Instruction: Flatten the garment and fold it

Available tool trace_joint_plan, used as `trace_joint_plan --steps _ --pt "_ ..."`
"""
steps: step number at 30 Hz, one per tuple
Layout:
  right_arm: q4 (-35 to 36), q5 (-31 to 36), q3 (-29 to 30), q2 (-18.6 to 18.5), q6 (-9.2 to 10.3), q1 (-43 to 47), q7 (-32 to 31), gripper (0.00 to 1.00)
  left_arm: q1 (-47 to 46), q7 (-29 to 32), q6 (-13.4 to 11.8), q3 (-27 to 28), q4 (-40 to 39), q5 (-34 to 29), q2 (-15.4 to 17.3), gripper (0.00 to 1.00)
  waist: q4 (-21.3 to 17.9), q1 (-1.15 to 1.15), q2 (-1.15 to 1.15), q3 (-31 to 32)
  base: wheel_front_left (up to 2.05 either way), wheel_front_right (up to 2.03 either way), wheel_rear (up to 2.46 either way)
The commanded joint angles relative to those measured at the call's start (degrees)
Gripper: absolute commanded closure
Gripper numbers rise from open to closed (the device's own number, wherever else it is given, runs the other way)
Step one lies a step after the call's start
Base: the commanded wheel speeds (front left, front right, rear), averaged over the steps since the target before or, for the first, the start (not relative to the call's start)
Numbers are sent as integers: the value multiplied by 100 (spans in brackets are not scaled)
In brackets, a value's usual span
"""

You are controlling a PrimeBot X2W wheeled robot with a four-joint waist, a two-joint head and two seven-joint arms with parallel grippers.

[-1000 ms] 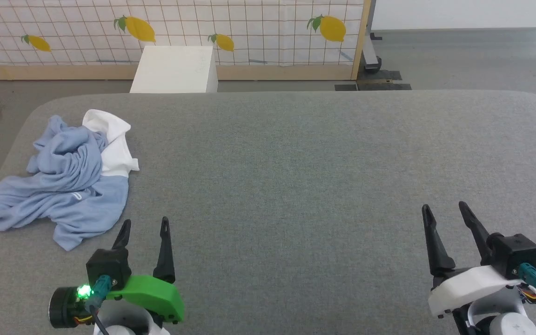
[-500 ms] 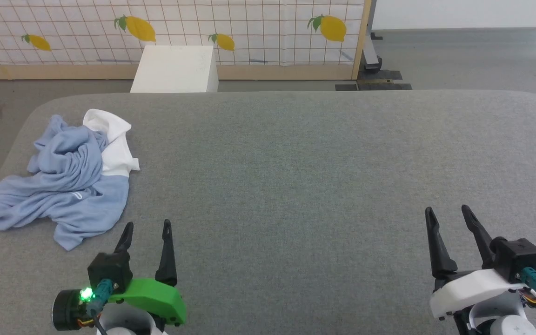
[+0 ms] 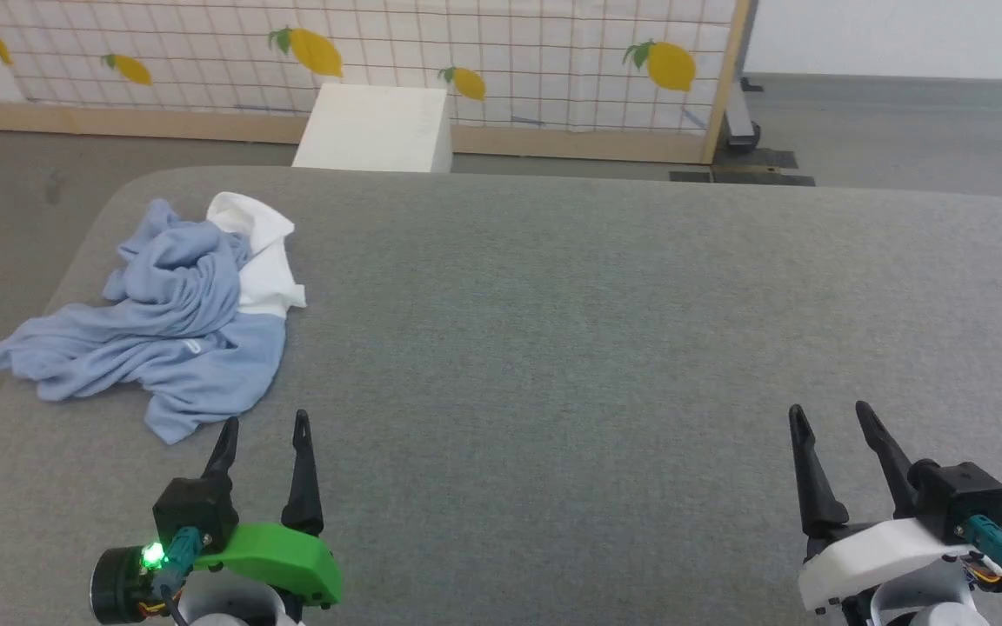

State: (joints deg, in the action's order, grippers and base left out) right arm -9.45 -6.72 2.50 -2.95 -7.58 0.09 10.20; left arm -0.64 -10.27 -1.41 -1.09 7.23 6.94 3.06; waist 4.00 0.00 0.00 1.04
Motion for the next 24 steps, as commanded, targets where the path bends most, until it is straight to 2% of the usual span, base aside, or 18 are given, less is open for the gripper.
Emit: trace_joint_plan --steps 1,24 --pt "-37 -51 -16 6 6 57 69 0 97 -64 -27 17 26 92 2 0 203 0 0 45 0 0 0" --pt "-362 -278 -263 7 8 22 341 0 260 -335 -151 91 161 318 112 0 1987 0 0 55 0 0 0"
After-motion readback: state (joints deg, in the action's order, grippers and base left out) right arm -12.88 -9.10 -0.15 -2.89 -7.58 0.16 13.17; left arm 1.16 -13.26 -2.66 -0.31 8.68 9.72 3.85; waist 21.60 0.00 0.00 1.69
